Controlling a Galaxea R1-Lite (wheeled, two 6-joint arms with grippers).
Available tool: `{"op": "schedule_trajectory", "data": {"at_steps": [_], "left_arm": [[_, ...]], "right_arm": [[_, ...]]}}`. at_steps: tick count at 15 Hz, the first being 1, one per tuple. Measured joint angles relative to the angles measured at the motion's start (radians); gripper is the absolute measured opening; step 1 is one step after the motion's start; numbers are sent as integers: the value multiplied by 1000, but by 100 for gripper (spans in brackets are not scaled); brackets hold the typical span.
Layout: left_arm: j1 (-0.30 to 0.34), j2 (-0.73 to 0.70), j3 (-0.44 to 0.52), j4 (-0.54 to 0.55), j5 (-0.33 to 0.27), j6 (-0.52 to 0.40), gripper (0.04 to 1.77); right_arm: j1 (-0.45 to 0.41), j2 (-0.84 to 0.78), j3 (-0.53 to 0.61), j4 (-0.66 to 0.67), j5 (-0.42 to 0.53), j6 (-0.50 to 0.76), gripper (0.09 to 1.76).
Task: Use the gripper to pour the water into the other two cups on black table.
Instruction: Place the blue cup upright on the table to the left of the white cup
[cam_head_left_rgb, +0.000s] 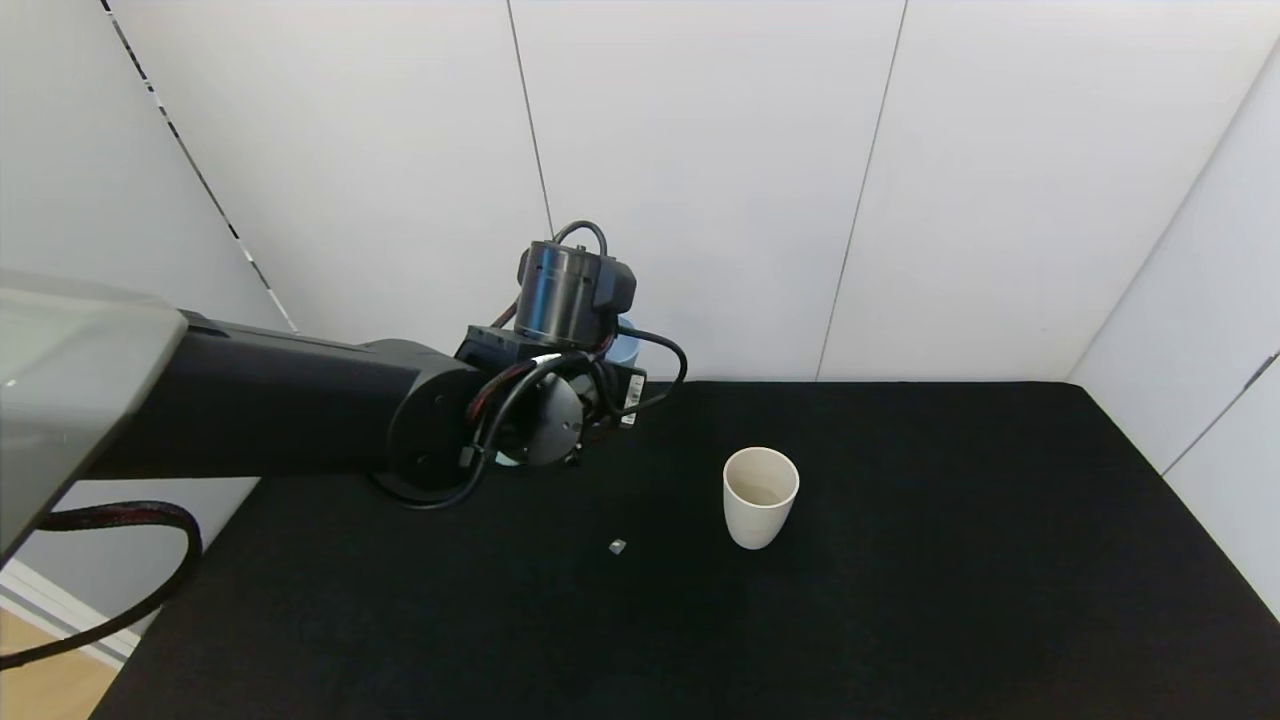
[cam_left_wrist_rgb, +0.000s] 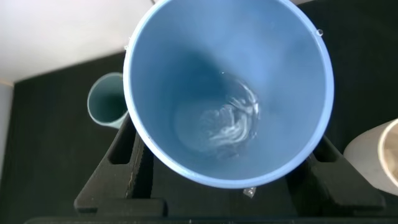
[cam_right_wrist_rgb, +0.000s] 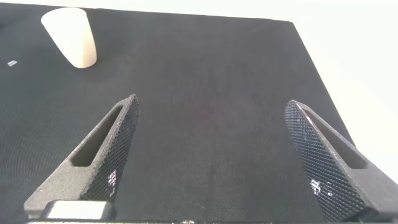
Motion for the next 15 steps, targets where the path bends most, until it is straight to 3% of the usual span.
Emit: {"op": "schedule_trajectory", "data": {"at_steps": [4,11,15], "left_arm": [[40,11,49,-3,-64,-113,119],[75,72,107,-7,-89,-164,119],[74,104,150,-72,-109,-165,119]], "right_arm": [[0,0,0,0,0,0,171],[0,0,0,0,1,0,171],[0,0,0,0,0,0,171]]}}
